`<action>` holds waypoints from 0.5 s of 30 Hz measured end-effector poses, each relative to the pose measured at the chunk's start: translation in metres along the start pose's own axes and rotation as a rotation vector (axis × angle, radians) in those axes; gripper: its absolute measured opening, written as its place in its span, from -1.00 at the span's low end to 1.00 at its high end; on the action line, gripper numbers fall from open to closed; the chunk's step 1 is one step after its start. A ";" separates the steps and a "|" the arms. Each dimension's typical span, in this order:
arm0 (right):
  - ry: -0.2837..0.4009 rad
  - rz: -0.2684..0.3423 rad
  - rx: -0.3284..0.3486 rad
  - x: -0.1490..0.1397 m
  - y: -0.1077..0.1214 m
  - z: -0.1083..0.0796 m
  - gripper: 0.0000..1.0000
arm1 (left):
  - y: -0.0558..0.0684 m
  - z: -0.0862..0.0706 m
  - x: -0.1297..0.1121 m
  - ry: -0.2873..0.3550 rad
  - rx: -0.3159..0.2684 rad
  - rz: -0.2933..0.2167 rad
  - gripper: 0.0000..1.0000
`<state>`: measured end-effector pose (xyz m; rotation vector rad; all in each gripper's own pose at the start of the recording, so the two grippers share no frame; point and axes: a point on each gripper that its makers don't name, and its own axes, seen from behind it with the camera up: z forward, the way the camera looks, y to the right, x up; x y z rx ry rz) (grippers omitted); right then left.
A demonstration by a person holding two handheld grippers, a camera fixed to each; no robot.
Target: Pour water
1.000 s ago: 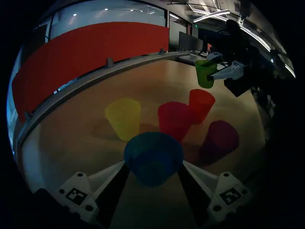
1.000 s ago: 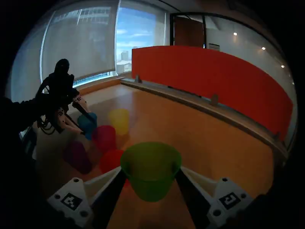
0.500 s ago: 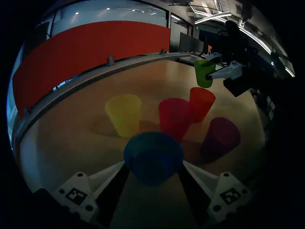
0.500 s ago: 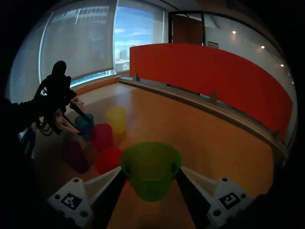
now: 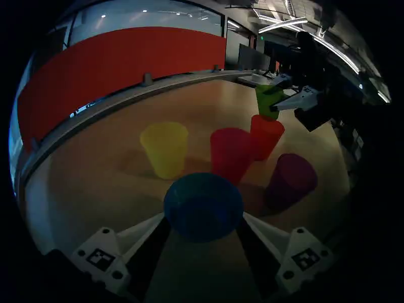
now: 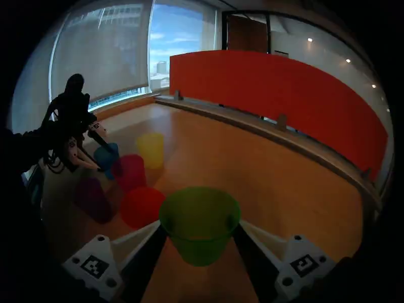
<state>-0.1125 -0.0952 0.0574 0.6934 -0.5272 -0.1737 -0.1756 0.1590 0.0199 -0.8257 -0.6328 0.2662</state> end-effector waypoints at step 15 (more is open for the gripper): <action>-0.043 0.011 -0.002 -0.021 0.005 0.014 0.76 | 0.002 -0.004 -0.012 -0.028 -0.007 -0.016 0.78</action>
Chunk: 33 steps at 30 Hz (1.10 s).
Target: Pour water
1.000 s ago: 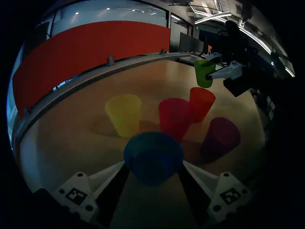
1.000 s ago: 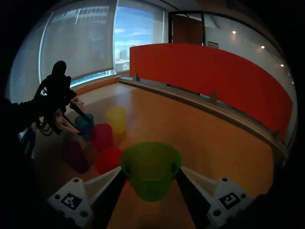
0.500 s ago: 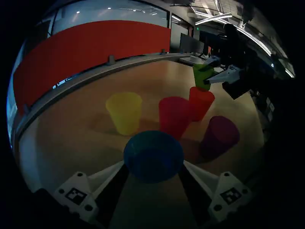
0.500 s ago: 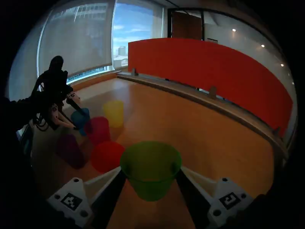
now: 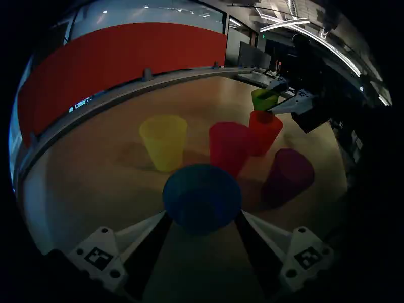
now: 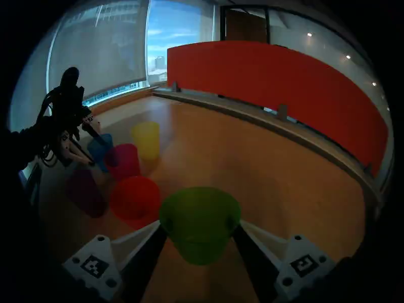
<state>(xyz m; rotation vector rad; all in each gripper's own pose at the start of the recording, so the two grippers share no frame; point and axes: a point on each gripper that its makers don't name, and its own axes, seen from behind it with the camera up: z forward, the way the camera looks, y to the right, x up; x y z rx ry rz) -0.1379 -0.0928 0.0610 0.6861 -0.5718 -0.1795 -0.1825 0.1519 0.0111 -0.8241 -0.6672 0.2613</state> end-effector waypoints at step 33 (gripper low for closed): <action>-0.043 0.032 -0.003 -0.037 0.002 0.005 0.77 | 0.007 -0.013 -0.011 -0.006 0.021 -0.007 0.78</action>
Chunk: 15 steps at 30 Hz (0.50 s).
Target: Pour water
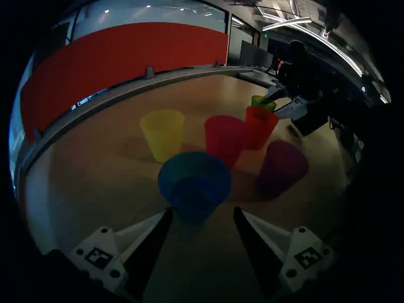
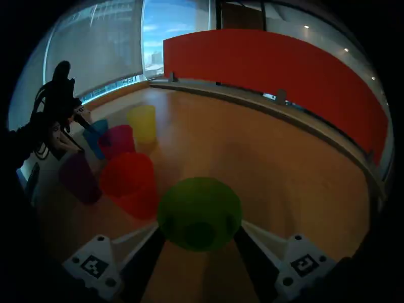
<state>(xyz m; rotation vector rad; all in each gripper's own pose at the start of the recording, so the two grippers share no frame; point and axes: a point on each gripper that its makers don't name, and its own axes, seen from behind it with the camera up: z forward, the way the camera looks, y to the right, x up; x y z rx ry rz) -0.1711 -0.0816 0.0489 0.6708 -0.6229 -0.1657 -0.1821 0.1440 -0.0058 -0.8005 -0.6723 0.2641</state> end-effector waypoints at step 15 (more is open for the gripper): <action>0.012 0.035 -0.016 -0.007 -0.003 -0.015 1.00 | 0.007 -0.009 -0.002 0.008 0.002 -0.008 0.78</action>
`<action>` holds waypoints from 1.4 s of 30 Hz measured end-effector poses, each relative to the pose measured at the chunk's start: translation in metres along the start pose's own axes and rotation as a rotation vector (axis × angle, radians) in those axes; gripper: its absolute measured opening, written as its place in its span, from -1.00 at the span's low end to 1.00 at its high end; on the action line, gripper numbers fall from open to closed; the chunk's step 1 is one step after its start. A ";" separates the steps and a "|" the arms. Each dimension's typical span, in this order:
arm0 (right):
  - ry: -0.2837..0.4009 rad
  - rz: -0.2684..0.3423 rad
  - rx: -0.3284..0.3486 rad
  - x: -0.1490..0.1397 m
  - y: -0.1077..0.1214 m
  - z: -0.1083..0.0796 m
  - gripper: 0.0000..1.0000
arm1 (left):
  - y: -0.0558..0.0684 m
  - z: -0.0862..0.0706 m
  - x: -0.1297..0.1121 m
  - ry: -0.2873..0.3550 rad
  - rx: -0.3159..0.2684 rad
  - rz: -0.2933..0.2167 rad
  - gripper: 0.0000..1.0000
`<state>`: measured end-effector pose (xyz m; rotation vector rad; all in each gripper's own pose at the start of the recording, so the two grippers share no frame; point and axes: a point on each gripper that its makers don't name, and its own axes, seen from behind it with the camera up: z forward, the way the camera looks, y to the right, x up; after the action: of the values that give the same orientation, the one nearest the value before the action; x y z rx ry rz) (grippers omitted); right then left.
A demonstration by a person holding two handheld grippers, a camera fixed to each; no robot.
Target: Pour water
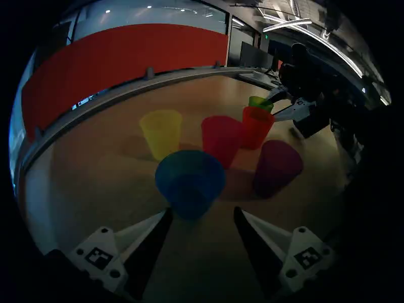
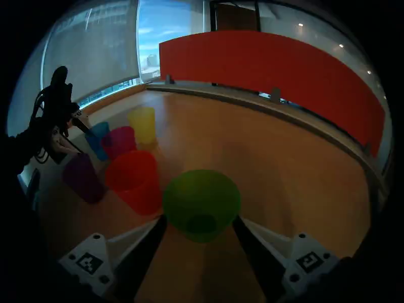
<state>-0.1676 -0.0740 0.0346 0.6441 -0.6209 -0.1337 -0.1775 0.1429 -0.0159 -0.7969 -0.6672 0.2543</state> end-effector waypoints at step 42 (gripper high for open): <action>0.333 0.033 -0.158 0.028 -0.033 -0.082 1.00 | -0.009 -0.097 0.032 0.370 0.290 -0.091 0.78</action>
<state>-0.0947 -0.0659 -0.0220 0.4890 -0.2957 -0.0418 -0.0913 0.0956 -0.0444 -0.5143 -0.3069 0.1117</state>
